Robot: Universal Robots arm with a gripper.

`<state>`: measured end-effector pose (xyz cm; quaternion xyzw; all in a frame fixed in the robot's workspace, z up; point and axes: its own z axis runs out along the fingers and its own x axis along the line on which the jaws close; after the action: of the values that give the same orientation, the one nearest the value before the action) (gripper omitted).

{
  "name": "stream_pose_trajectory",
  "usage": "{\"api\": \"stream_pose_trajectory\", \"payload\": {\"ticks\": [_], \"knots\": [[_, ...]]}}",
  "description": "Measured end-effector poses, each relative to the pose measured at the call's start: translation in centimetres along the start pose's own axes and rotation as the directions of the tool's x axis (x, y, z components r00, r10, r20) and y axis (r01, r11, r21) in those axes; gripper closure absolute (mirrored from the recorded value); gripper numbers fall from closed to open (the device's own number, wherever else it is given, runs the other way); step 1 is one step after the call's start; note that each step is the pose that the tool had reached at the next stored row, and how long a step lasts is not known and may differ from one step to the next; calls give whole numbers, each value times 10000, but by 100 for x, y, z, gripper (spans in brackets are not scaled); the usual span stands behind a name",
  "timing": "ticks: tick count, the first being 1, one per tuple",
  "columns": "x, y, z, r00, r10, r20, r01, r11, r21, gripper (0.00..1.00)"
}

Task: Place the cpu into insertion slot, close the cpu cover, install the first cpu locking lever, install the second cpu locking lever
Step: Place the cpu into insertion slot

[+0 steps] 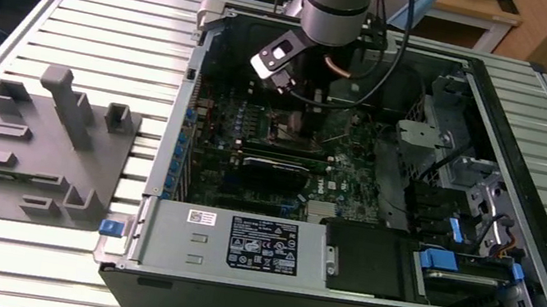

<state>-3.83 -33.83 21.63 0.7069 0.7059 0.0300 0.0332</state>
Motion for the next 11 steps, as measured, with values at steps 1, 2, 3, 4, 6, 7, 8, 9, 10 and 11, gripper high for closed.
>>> {"api": "stream_pose_trajectory", "payload": {"ticks": [1, 2, 3, 4, 6, 7, 8, 9, 10, 11], "knots": [[0, -2, 0, 10000, 2, -16, -2, 10000, 0, 46], [0, -7, 0, 10000, 1, -19, -1, 10000, -1, 46], [0, -23, 0, 10000, 0, -19, 0, 10000, 0, 46], [0, -42, 1, 10000, 1, -19, -1, 10000, -1, 46], [0, -67, 8, 10000, 12, -18, -12, 10000, -1, 46], [0, -70, 15, 10000, 26, -15, -26, 10000, 1, 46], [0, -71, 27, 10000, 40, -14, -40, 10000, 0, 46], [0, -72, 36, 10000, 57, -13, -57, 10000, 0, 46], [0, -73, 41, 10000, 73, -12, -73, 10000, 0, 46], [-1, -75, 43, 10000, 80, -9, -80, 10000, 1, 46]]}}
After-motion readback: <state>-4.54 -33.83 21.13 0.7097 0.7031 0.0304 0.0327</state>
